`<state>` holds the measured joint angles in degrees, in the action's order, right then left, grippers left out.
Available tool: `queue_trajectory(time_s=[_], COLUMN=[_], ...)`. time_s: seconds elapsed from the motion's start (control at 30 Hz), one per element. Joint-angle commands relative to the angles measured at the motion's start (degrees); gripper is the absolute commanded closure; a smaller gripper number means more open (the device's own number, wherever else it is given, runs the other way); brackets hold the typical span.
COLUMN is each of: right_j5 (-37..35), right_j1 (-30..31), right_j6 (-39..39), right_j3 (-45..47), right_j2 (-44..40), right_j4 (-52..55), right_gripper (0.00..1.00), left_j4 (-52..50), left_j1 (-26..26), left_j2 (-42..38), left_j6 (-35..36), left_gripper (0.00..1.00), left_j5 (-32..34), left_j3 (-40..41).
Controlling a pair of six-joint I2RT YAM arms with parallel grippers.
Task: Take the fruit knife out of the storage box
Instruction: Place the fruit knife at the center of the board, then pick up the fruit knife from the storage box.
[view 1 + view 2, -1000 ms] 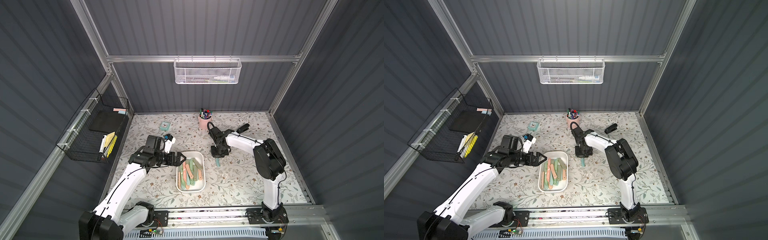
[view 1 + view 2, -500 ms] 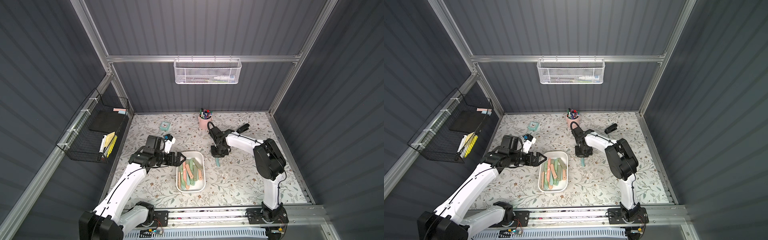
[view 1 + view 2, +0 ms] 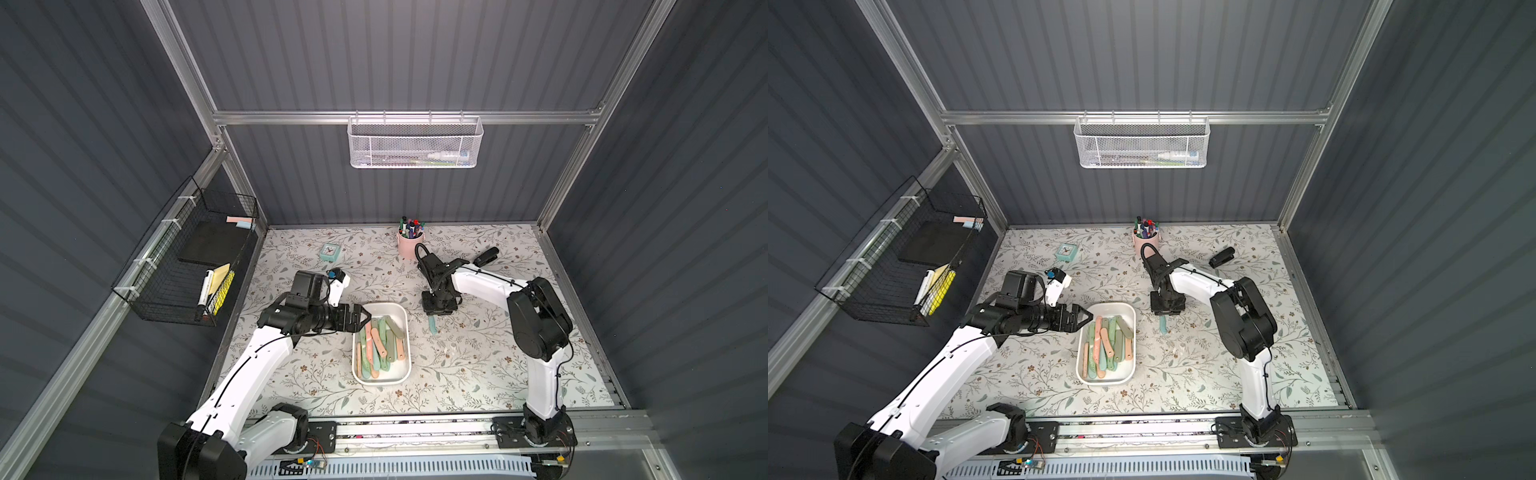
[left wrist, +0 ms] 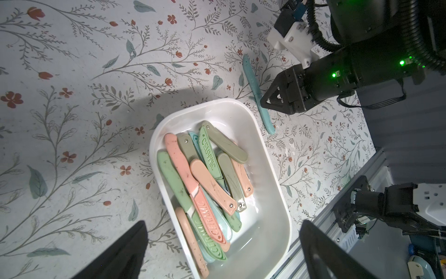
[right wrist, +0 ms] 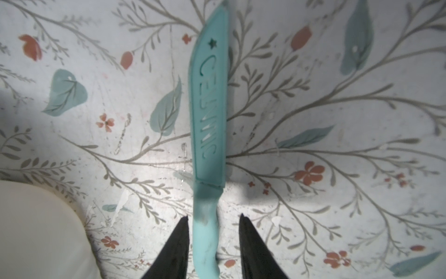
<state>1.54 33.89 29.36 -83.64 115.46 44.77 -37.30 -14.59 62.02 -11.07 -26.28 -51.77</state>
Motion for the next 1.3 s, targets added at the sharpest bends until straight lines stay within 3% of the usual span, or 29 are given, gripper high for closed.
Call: queue_trajectory(time_s=[0.0,0.1,0.27,0.53,0.7,1.0,1.27], right_j5=[0.3,-0.1,-4.6,-0.6,1.0,1.6,1.3], right_j1=[-0.2,0.8,5.8,14.6,19.0,25.0,26.1], right_j6=[0.3,-0.7,-4.5,-5.4,-4.2,-4.6,-4.2], right_j3=[0.0,1.0,2.9,6.9,4.4,-3.8,-9.1], right_j2=[-3.8,-7.4,-14.0,-21.3,-18.4,-6.7,0.2], right_j4=[1.8,0.8,-1.5,-8.8,-6.6,-1.2,1.8], right_gripper=[0.62,0.61,0.54,0.47,0.48,0.53,0.57], left_j4=[0.1,-0.1,-1.3,-4.2,-4.3,-5.1,-4.9], left_j1=[-0.4,-0.4,-0.4,-0.4,-0.4,-0.4,-0.4], left_j2=[-1.4,-1.5,-2.1,-5.3,-6.6,-5.7,-6.6], left_j6=[0.9,0.7,0.0,-2.0,-3.2,-2.4,-1.9], left_gripper=[0.01,0.01,0.01,0.01,0.01,0.01,0.01], left_j5=[1.1,2.0,9.4,21.2,23.4,20.4,19.7], left_j3=[0.7,0.6,0.4,0.6,1.2,0.6,0.7])
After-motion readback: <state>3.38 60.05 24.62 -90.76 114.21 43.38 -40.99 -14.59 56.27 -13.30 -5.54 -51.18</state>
